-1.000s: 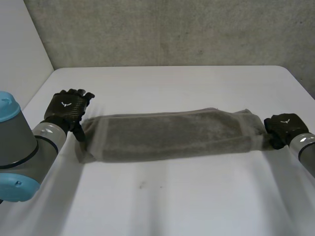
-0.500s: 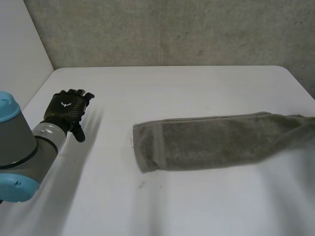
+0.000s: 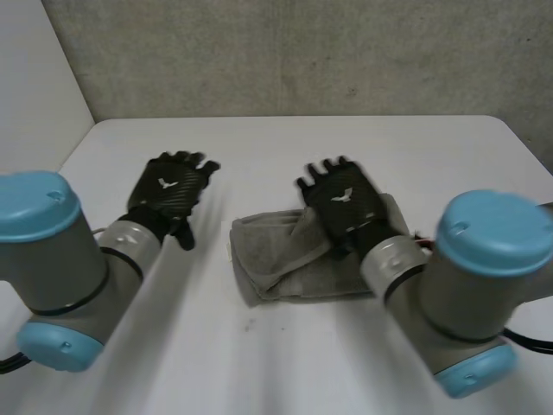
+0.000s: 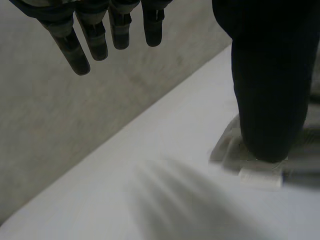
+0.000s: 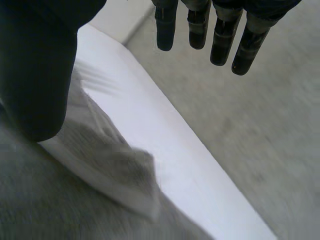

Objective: Fold the laundry

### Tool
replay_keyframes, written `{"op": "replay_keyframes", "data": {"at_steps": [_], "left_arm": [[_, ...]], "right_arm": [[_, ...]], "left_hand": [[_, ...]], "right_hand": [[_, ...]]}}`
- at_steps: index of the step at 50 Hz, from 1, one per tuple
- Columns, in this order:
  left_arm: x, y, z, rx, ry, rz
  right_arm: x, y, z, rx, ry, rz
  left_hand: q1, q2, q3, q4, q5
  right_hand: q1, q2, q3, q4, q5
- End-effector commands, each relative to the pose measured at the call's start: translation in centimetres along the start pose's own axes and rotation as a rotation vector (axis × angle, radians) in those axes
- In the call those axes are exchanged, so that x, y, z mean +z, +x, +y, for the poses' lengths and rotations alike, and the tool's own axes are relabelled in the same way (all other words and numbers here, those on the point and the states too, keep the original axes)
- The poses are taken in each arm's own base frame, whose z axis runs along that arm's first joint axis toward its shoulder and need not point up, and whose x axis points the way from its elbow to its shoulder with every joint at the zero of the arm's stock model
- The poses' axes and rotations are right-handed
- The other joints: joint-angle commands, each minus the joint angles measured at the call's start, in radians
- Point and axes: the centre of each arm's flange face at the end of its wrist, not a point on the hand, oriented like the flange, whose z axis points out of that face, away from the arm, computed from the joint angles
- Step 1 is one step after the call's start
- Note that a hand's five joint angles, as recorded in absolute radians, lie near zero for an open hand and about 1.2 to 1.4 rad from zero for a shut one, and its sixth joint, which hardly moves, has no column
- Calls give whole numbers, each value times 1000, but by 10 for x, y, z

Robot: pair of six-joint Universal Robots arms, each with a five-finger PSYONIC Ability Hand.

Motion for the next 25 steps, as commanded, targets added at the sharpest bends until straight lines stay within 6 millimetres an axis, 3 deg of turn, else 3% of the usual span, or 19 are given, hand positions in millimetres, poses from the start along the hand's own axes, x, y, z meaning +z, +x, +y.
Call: {"op": "replay_keyframes", "data": {"at_steps": [1,8,13,25], "left_arm": [[-3,42,-31,-30,112,107],[-5,80,-36,-138,132,244],[6,111,-18,-152,97,342],[34,131,15,-164,34,360]], "right_arm": [[-15,41,32,83,-156,85],[-26,59,61,105,-255,140],[-30,64,75,118,-302,159],[-30,58,91,130,-351,139]], "left_hand": [[-1,10,8,7,-24],[19,31,29,27,-3],[25,37,35,33,2],[37,49,46,45,14]], "right_hand": [[-37,-53,-39,-59,-72],[-37,-53,-39,-59,-72],[-37,-53,-39,-59,-72],[-37,-53,-39,-59,-72]]}}
